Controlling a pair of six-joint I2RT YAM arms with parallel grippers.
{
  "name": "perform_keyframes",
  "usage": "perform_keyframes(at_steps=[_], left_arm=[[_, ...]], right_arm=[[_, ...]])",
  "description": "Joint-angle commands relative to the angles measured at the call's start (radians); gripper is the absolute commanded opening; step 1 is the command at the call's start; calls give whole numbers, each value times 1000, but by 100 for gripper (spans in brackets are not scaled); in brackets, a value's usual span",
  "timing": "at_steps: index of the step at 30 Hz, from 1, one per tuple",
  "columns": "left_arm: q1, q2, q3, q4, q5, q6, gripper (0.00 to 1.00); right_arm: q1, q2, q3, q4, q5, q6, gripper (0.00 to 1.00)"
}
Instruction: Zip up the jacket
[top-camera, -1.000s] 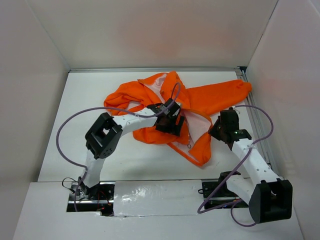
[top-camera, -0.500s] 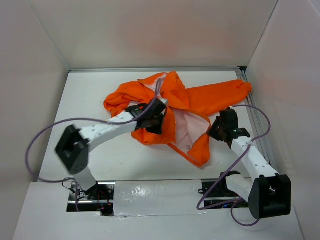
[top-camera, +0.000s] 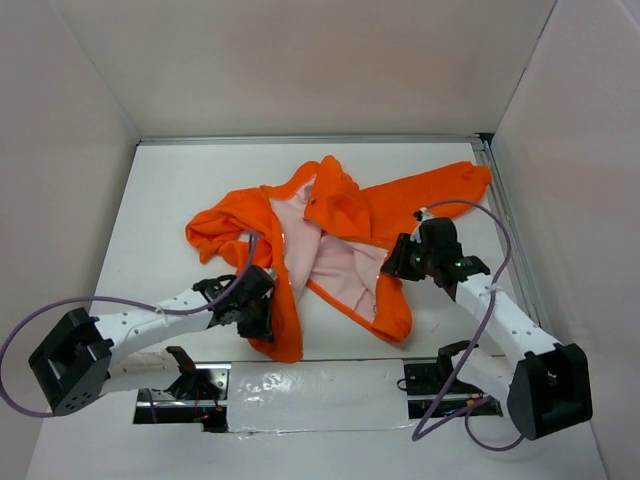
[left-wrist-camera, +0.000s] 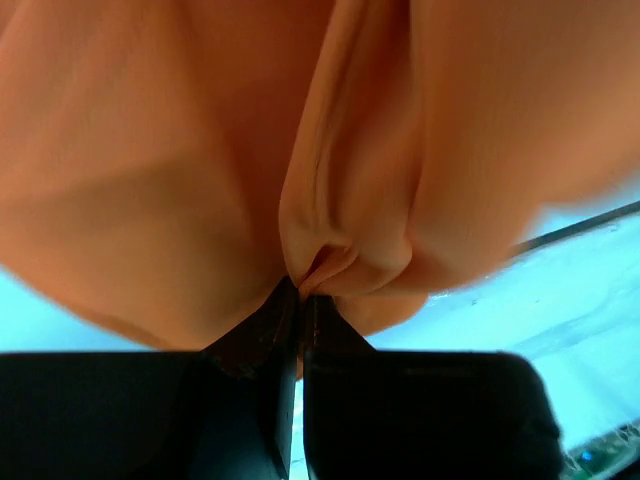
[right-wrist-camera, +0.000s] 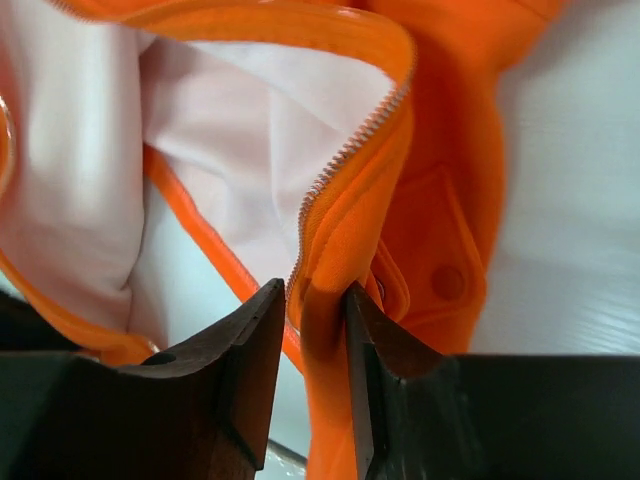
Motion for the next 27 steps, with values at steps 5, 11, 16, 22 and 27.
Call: perform_keyframes(at_steps=[5, 11, 16, 22, 27], left_arm=[[-8, 31, -52, 125, 106, -145, 9], [-8, 48, -27, 112, 74, -125, 15], [-1, 129, 20, 113, 39, -121, 14], [10, 195, 47, 132, 29, -113, 8], [12, 188, 36, 163, 36, -110, 7]], right_arm=[[219, 101, 57, 68, -109, -115, 38], [340, 196, 80, 31, 76, -47, 67], [430, 133, 186, -88, 365, 32, 86], [601, 101, 217, -295, 563, 152, 97], [725, 111, 142, -365, 647, 388, 98]])
